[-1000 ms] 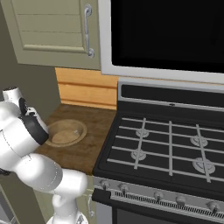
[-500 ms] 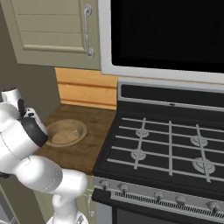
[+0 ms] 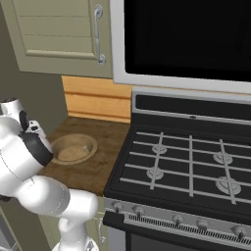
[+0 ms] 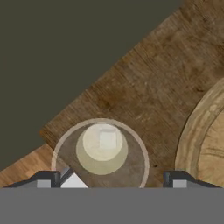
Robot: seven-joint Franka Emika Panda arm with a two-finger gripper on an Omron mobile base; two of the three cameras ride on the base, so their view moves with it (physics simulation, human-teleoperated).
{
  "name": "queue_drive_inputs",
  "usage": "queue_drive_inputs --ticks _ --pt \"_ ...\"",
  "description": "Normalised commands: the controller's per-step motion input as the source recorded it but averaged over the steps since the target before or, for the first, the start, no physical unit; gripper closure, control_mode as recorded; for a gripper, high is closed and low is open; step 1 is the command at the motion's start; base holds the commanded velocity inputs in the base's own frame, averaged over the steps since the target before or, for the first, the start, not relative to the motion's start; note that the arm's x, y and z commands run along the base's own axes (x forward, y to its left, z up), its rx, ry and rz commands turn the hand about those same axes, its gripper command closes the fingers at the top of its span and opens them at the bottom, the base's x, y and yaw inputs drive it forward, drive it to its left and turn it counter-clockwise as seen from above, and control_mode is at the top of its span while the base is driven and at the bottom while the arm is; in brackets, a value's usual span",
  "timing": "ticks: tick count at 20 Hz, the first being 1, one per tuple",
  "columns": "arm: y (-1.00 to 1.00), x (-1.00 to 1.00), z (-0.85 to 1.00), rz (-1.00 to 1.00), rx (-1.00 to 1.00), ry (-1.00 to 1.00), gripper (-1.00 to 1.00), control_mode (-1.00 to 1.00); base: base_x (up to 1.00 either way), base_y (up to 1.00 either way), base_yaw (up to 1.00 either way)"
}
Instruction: Grab a lemon wedge from the fridge and one ice cube from the ice bowl, and put them in the glass of lemonade.
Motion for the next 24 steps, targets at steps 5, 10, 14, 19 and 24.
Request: queue_drive_inputs --ticks 5,10,14,19,24 --pt "-0.31 -0.34 0.04 0.00 0.09 -0.13 -1.00 -1.00 0.00 0.00 0.00" --pt "-0.32 -0.31 0.00 0.00 0.06 -0.11 -1.00 -1.00 0.00 0.00 0.00" --pt "-0.40 -0.26 0.00 0.00 0.06 -0.11 -1.00 -1.00 0.00 0.00 0.00" --pt "-0.72 -0.15 0.07 0.00 0.11 -0.09 -1.00 -1.00 0.00 0.00 0.00" --pt "-0.99 -0.23 0.74 -0.16 0.05 -0.02 -1.00 -1.00 0.00 0.00 0.00"
